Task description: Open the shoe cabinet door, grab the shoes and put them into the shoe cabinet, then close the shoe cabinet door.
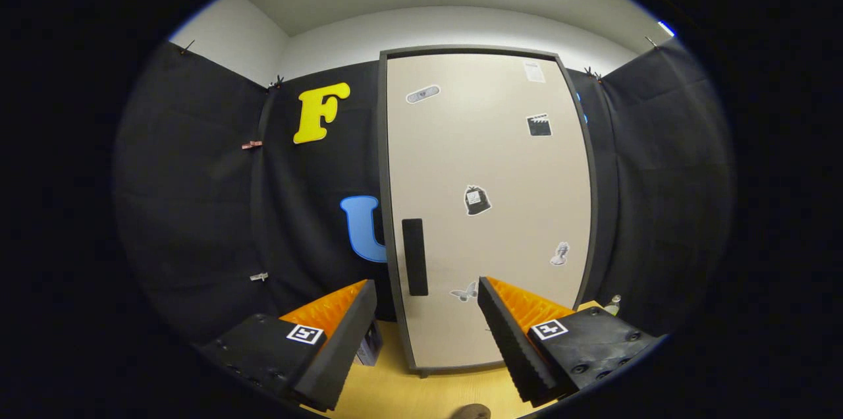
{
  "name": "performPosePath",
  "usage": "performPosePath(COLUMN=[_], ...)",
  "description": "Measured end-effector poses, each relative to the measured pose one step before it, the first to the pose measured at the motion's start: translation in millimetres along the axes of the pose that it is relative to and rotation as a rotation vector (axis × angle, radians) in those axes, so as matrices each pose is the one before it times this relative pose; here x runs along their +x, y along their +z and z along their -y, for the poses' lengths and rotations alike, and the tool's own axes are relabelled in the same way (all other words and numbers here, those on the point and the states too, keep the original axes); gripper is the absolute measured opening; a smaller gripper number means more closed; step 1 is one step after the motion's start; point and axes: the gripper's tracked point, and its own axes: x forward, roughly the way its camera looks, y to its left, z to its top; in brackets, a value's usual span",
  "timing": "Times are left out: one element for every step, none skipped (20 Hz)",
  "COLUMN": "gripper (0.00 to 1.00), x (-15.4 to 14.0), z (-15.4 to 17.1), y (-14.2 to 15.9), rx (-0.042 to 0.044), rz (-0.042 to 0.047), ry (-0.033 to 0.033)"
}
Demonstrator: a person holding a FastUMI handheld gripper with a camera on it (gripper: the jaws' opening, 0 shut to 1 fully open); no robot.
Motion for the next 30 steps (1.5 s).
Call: performPosePath(gripper=[0.98,0.98,0.98,0.98,0.98,0.98,0.98,0.98,0.98,0.98,0.98,0.98,0.98,0.98,0.98,0.97,0.97,0.98,0.98,0.95,0.89,0.77,0.74,0.7,0.7,0.57,0.44,0.45,0.45,0.45], x=[9.71,10.92,9.18,10.46,9.68,10.86,9.89,10.21,9.44,9.03,8.38,8.7,8.05,6.85,6.58,6.32,5.33,5.07,4.0,2.07,2.33,1.29,1.58,-0.57,6.41,-5.08,2.12,-0.58,-0.23,-0.13], z=[-2.68,-2.75,-1.91,-1.71,-2.77,-1.25,-0.28,0.49,-0.56,-0.67,-0.92,-0.77,-1.27,0.15,1.33,-0.15,-0.39,0.42,0.88,0.5,2.73,0.54,1.33,0.53,0.26,1.2,-0.59,0.33,-0.33,-0.22], y=[-3.98,-4.33,-1.85,-1.4,-0.91,-0.89,-0.47,1.27,0.78,0.41,-0.65,-0.27,-1.96,-3.75,-3.36,-4.13,-3.44,-1.63,-1.99,-0.8,-2.45,-1.59,-2.52,-2.68,-2.37,3.36,-0.3,0.28,-0.26,-0.04], rx=[0.00458,0.00393,0.00397,0.00474,0.00391,0.0013,-0.00073,-0.00179,-0.00119,0.00176,0.00413,0.00415,0.00159,-0.00772,-0.01441,-0.01565,-0.01168,-0.0072,-0.00343,-0.00313,-0.00415,-0.0028,-0.00393,-0.00184,0.00437,-0.00364,-0.00082,-0.00191,0.00201,0.00276], rz=[-0.01429,-0.01002,-0.00408,0.00074,0.00388,0.00347,0.00835,0.01285,0.01268,0.00878,0.00417,0.00349,-0.00393,-0.00592,-0.01133,-0.01174,-0.00749,-0.002,-0.00017,-0.00062,-0.00493,-0.00517,-0.00603,-0.00822,-0.00514,0.00738,0.00335,0.00059,-0.00133,-0.00241], ry=[0.00181,0.00345,0.0018,0.00219,0.00196,-0.00124,-0.00251,-0.00808,-0.00668,-0.00152,0.00051,-0.00228,-0.00252,-0.00856,-0.01059,-0.00654,-0.00578,-0.00725,-0.00651,-0.00901,-0.01572,-0.01074,-0.01099,-0.0072,-0.00541,-0.00928,-0.00161,-0.00129,0.00119,-0.00067])
